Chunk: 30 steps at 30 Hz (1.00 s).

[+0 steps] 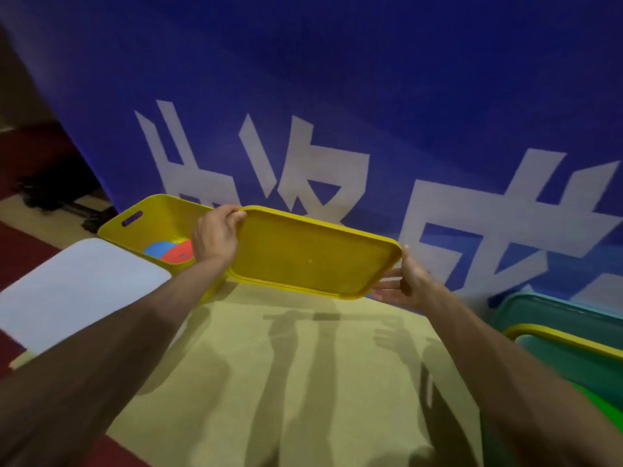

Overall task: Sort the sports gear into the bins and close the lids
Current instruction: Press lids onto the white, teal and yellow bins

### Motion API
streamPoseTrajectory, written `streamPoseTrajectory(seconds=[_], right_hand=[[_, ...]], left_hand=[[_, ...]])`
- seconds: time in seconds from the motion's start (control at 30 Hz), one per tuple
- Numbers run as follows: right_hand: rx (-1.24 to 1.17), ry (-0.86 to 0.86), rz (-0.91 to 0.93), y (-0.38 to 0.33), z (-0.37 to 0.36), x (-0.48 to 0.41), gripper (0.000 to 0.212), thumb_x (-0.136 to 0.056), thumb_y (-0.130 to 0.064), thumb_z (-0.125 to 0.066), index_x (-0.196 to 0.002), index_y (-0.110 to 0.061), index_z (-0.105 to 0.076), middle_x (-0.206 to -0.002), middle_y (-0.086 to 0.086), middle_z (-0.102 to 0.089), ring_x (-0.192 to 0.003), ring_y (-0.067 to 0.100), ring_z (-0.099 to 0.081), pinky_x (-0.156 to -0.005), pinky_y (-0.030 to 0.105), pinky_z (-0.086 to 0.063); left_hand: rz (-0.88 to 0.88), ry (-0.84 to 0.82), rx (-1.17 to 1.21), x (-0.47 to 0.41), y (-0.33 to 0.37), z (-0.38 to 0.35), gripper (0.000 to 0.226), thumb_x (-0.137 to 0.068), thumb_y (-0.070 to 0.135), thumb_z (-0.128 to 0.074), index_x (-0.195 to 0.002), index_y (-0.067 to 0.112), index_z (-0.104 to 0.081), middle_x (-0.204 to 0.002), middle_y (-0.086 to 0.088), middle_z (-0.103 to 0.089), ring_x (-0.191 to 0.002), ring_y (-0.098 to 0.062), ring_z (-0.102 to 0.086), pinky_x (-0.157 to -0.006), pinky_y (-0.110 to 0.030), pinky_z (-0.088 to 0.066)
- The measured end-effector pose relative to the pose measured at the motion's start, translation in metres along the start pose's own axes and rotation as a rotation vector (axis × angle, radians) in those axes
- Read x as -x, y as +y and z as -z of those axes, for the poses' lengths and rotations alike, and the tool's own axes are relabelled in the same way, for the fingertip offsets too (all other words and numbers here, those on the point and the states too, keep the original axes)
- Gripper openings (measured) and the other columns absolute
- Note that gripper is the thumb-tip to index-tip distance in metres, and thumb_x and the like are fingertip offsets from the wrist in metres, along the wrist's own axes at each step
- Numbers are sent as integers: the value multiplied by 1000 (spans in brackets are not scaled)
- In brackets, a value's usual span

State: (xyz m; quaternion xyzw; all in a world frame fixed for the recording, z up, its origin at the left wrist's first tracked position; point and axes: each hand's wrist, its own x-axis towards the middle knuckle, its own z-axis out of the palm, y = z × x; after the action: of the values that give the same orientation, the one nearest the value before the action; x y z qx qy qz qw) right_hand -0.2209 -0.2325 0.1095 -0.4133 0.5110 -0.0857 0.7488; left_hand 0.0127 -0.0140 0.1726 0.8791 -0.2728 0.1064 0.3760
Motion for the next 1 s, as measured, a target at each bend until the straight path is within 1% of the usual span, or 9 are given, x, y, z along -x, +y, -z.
streamPoseTrajectory(seconds=[0.17, 0.3, 0.43, 0.5, 0.57, 0.63, 0.7, 0.87, 1.0], right_hand=[[-335, -140, -115, 4, -41, -5, 55, -100, -44, -31, -112, 6, -48, -102, 30, -61, -91, 41, -62, -76, 46, -54], [-363, -115, -175, 11, -55, -15, 34, -95, -18, -46, -121, 4, -48, -120, 23, -60, -106, 35, -62, -73, 44, -57], [-17, 11, -134, 14, -81, -23, 22, -91, -19, -62, -97, 2, -62, -72, 13, -65, -50, 19, -64, -43, 26, -52], [86, 25, -63, 12, -101, -27, 19, -90, -20, -63, -95, -1, -63, -59, 9, -58, -39, 14, -55, -39, 20, -47], [61, 52, 20, 9, -125, -30, 15, -93, -22, -59, -96, -7, -57, -61, 10, -59, -38, 16, -57, -36, 19, -45], [51, 102, 137, 6, -153, -40, 22, -96, -24, -56, -110, -8, -55, -92, 15, -63, -70, 26, -67, -50, 29, -55], [163, 219, 262, 5, -181, -46, 40, -97, -30, -53, -125, -1, -50, -119, 20, -58, -102, 35, -59, -80, 43, -54], [388, 355, 440, 15, -264, -49, 42, -101, -31, -42, -121, 3, -54, -112, 22, -57, -94, 32, -53, -78, 43, -47], [525, 377, 454, 34, -326, -56, 43, -100, -33, -43, -119, 4, -56, -113, 21, -60, -99, 35, -58, -89, 49, -51]], left_hand=[[-114, 74, -33, 6, -27, 28, 33, -98, 30, -45, -117, 12, -66, -114, -11, -68, -102, -33, -60, -75, -34, -40], [-190, 154, -5, -1, -49, 50, 27, -97, 17, -48, -116, 11, -67, -112, -10, -69, -101, -28, -62, -80, -32, -44], [-258, 134, 125, -26, -72, 67, 26, -94, 9, -53, -115, 6, -67, -110, -10, -69, -97, -22, -64, -87, -35, -53], [-274, 103, 206, -41, -81, 75, 28, -95, 10, -52, -119, 8, -65, -113, -8, -68, -101, -20, -64, -90, -31, -53], [-274, 62, 240, -56, -93, 82, 31, -97, 11, -48, -125, 10, -62, -117, -2, -65, -104, -13, -60, -89, -14, -47], [-229, 9, 262, -72, -115, 85, 34, -98, 11, -46, -131, 13, -56, -119, 1, -62, -106, -10, -57, -88, -8, -43], [-142, -45, 296, -90, -145, 86, 37, -98, 9, -47, -134, 14, -53, -123, -5, -63, -105, -19, -62, -89, -25, -51], [224, -209, 555, -139, -229, 80, 47, -94, 6, -48, -140, 19, -47, -126, 2, -59, -108, -20, -59, -94, -40, -51], [529, -175, 703, -173, -284, 79, 45, -93, 21, -44, -138, 22, -46, -133, -6, -53, -114, -27, -55, -98, -48, -48]])
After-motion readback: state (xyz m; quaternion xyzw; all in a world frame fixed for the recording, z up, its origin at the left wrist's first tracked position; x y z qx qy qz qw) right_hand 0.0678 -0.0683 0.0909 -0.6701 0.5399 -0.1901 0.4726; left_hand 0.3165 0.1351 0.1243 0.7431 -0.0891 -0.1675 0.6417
